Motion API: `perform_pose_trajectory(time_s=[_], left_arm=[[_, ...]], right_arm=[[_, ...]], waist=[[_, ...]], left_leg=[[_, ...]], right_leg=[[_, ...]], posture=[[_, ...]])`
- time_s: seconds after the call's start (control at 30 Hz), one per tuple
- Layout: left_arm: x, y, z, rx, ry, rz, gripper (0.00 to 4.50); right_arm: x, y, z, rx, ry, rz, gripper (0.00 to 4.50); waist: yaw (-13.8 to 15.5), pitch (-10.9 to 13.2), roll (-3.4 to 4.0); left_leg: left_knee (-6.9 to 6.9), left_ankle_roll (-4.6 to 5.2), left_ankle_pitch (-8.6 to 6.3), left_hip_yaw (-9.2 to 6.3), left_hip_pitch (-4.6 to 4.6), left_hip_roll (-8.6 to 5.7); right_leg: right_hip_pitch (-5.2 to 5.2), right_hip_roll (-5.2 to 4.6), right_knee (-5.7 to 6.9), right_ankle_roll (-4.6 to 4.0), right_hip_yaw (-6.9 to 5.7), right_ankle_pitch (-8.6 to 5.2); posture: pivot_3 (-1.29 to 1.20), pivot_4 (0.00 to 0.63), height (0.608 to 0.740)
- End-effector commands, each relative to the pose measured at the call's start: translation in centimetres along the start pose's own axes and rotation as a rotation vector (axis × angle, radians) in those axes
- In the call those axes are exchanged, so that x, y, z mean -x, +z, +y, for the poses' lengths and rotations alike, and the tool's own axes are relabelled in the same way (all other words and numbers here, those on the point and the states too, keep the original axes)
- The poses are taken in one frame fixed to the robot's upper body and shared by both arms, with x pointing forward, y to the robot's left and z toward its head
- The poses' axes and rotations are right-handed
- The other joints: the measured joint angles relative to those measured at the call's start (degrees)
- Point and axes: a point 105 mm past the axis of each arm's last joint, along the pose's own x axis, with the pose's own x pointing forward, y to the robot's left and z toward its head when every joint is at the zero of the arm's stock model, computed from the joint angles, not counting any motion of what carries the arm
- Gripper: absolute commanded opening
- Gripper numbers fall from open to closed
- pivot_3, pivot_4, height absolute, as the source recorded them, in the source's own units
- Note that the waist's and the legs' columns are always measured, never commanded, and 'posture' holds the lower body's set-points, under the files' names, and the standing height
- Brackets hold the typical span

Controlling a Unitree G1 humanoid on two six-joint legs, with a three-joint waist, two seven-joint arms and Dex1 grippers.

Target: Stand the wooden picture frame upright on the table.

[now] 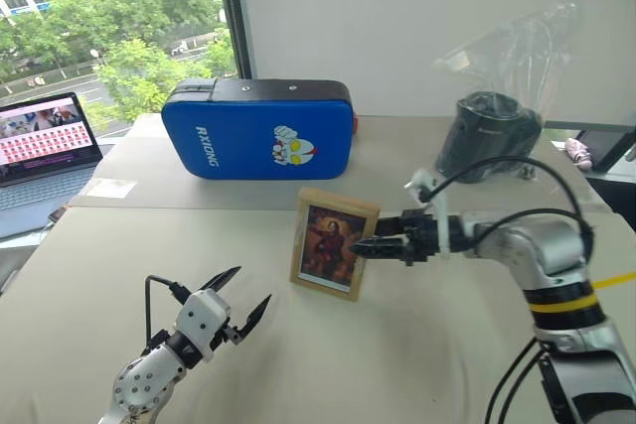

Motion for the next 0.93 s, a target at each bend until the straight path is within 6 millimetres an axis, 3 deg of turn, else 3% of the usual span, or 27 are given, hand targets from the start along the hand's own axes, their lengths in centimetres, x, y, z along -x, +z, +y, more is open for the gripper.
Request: perform_pose_trajectory(time_s=[0.03,0.13,0.23,0.33,0.5,0.67,0.93], left_arm=[[0.1,0.3,1.9,0.024,0.100,0.008,3.96],[0.3,-0.5,3.5,0.173,0.220,0.055,3.96],[0.5,-1.0,4.8,0.249,0.315,0.096,3.96],[0.4,-1.0,5.6,0.304,0.401,0.100,3.96],[-0.3,-1.1,6.1,0.337,0.495,0.103,3.96],[-1.0,-1.7,6.3,0.337,0.552,0.114,3.96],[-1.7,-1.6,6.1,0.291,0.549,0.107,3.96]], right_arm=[[3.5,0.7,1.2,0.024,-0.042,-0.057,4.49],[5.1,-0.9,1.4,0.027,-0.135,-0.044,4.49],[6.2,-2.7,-0.8,0.014,-0.433,-0.074,4.49],[6.6,-4.9,-3.3,0.055,-0.848,-0.113,4.49],[5.8,-6.1,-2.6,0.012,-1.180,-0.322,4.49],[4.5,-7.8,-2.0,0.045,-1.263,-0.346,4.49],[5.1,-8.9,-2.4,0.061,-1.298,-0.321,4.49]], waist=[[0.30,0.01,-0.02],[0.39,0.02,-0.04],[-0.26,0.04,-0.08],[-0.41,-0.03,-0.23],[-0.40,-0.01,-0.19],[-0.31,-0.02,-0.22],[-0.50,-0.02,-0.22]], left_leg=[[0.00,0.00,0.00,0.00,-0.01,0.00],[0.00,0.05,-0.03,0.00,-0.02,0.00],[0.06,0.05,-0.03,0.00,0.00,0.00],[0.07,0.04,-0.02,0.00,0.09,0.02],[0.04,-0.10,0.05,0.03,0.05,0.00],[0.04,-0.12,0.06,0.02,0.04,-0.01],[0.01,-0.11,0.06,0.02,0.09,0.01]], right_leg=[[0.00,0.00,-0.01,0.00,-0.01,0.00],[0.03,0.00,-0.03,0.02,-0.01,-0.02],[0.03,0.01,0.03,0.23,0.00,-0.13],[0.07,0.05,0.08,0.44,0.03,-0.27],[-0.01,0.02,0.08,0.48,0.09,-0.24],[0.02,0.00,0.01,0.41,0.06,-0.18],[0.02,0.03,0.04,0.31,0.06,-0.16]], posture=[[0.00,0.150,0.740],[0.00,0.150,0.740],[0.00,0.150,0.740],[0.00,0.150,0.740],[0.00,0.150,0.740],[0.00,0.150,0.740],[0.00,0.150,0.740]])
